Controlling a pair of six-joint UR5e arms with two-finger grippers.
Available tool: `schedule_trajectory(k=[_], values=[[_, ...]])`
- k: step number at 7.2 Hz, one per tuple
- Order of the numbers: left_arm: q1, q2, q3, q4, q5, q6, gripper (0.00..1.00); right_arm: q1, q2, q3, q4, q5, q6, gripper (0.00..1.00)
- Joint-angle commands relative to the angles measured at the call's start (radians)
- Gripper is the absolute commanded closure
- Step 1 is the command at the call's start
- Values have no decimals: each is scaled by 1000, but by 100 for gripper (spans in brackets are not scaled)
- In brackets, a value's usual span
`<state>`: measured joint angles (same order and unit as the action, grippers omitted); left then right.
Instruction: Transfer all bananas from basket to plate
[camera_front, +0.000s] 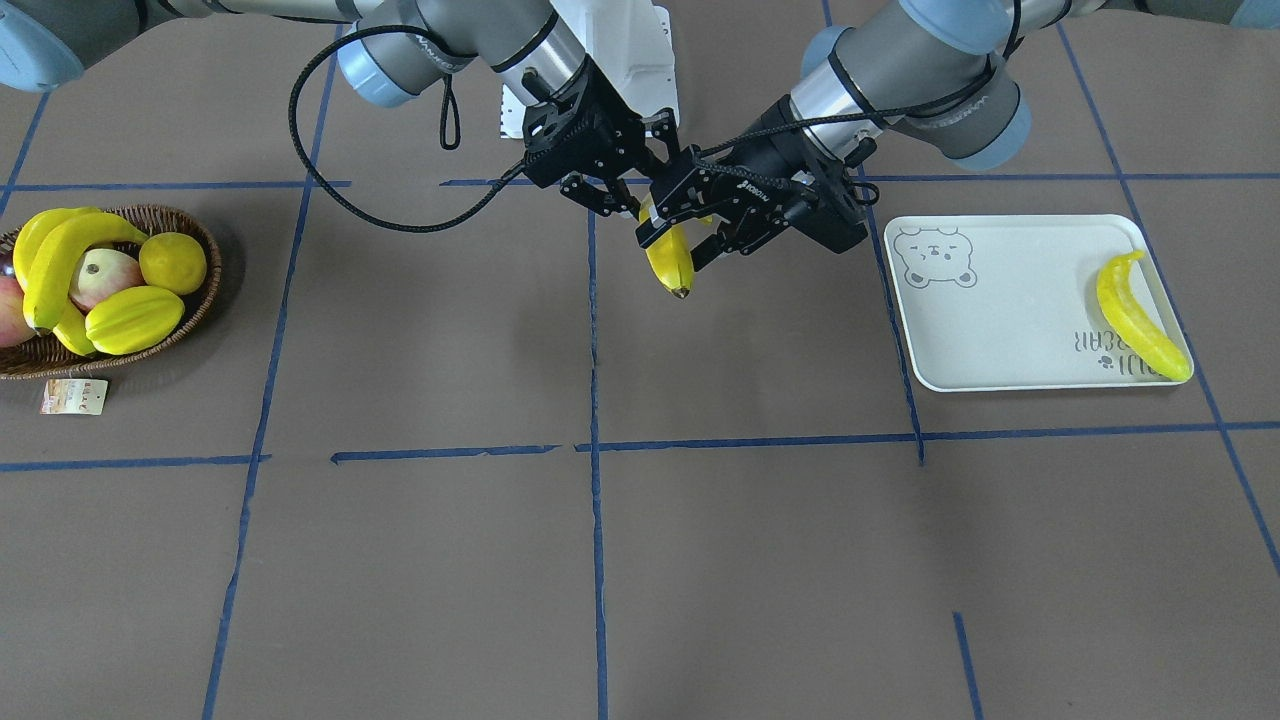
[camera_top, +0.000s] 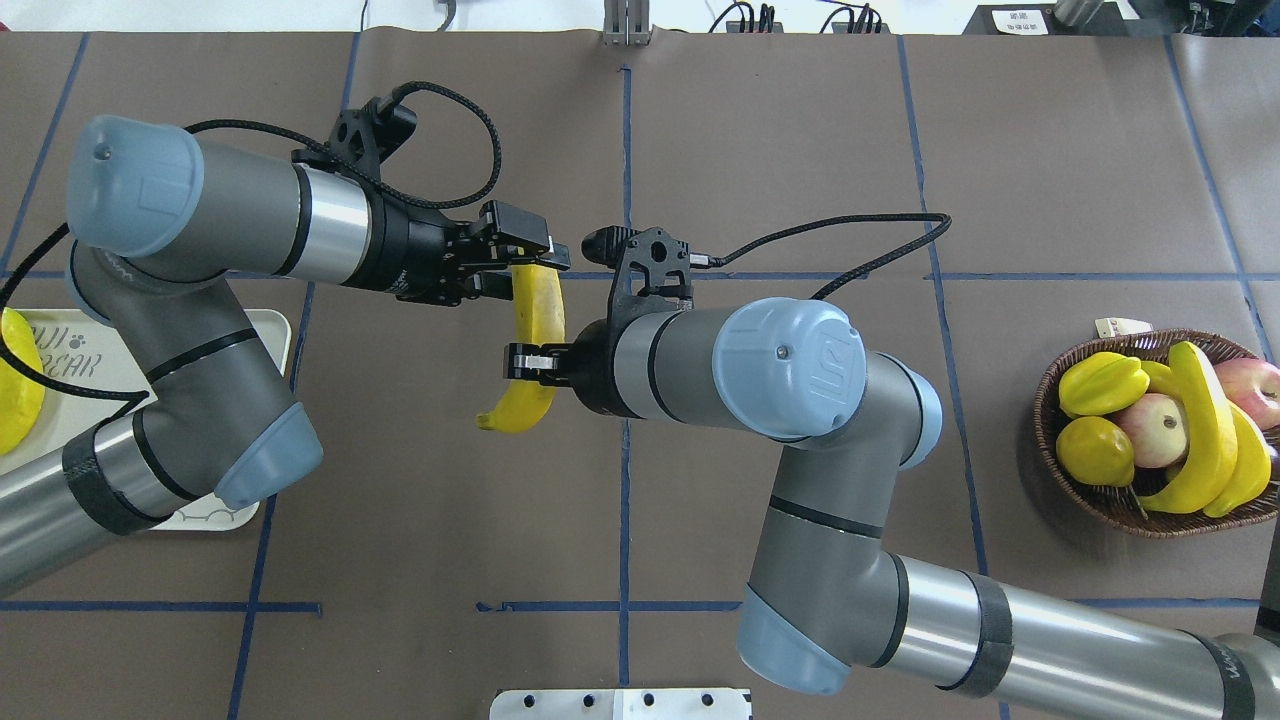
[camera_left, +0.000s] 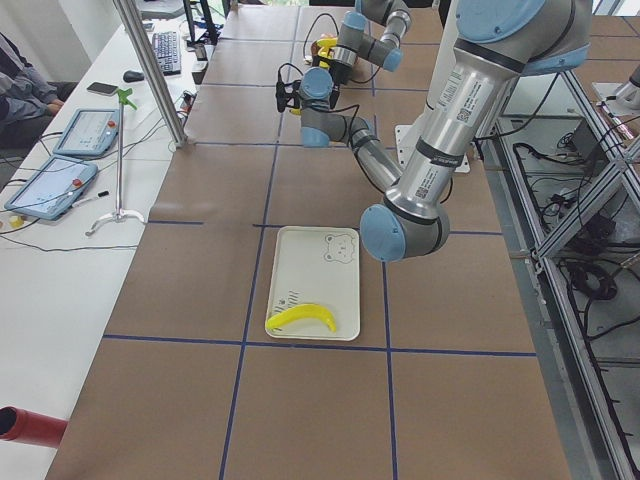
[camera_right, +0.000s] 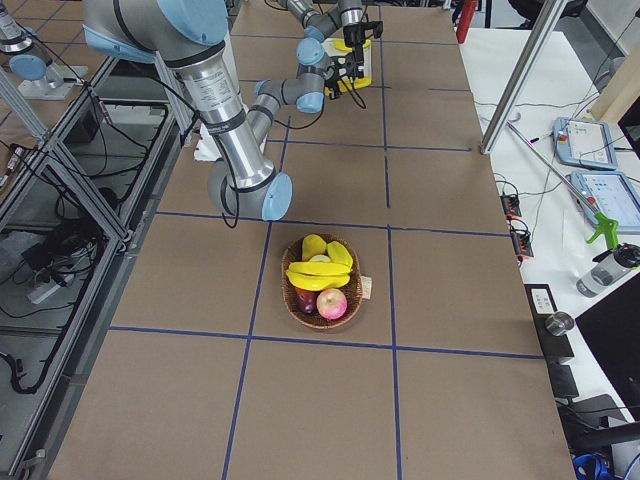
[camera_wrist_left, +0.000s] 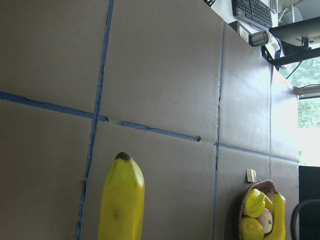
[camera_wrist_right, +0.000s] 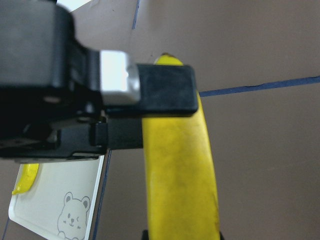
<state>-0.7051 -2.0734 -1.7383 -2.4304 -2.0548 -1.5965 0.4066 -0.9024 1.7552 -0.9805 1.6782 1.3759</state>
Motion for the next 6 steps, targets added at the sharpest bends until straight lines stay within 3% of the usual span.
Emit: schedule_trajectory(k=[1, 5, 6], values=[[2, -4, 13, -1, 1, 3, 26, -2, 0, 4, -1, 0, 2, 96], [33, -4, 13, -1, 1, 3, 35, -2, 2, 4, -1, -2, 2, 95], [33, -5, 11, -1, 1, 1, 44, -2, 2, 4, -1, -2, 2, 95]])
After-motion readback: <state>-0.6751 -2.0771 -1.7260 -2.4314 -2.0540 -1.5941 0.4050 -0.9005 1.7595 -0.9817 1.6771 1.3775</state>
